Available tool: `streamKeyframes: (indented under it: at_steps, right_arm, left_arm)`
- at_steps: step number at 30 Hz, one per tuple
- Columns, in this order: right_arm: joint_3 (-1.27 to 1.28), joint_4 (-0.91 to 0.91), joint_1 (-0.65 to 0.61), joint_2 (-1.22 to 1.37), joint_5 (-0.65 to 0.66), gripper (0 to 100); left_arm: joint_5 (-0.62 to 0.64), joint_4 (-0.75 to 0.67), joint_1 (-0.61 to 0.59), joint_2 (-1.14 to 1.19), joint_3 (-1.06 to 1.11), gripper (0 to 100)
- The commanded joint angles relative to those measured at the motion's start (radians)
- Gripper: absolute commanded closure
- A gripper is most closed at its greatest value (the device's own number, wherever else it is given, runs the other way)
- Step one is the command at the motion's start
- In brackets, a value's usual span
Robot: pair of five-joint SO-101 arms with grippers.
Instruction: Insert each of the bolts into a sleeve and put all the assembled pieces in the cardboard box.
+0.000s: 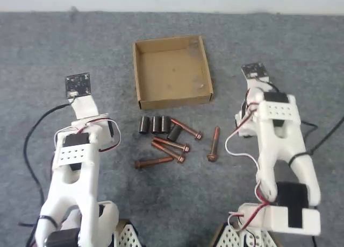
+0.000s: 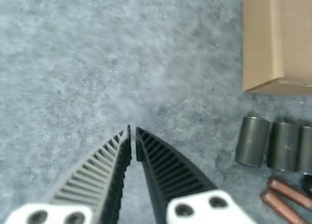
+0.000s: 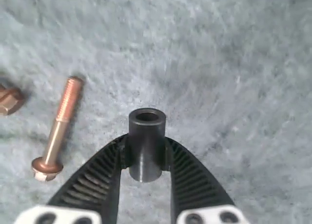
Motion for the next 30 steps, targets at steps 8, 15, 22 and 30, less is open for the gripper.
streamKeyframes:
  at_steps: [8,15,22,30]
  right_arm:
    - [0.187,-0.263,0.194,-0.051,-0.049,99.2]
    - [0.176,-0.314,0.223,-0.002,-0.049,99.2]
    - [0.14,-0.306,0.219,0.038,-0.049,99.2]
    - [0.118,-0.305,0.223,0.065,-0.049,99.2]
  left_arm:
    - [-0.025,-0.02,0.12,-0.011,-0.015,99]
    - [-0.414,0.126,0.367,-0.003,-0.156,99]
    - [-0.73,0.245,0.505,-0.002,-0.266,99]
    - [-1.057,0.422,0.713,0.0,-0.323,94]
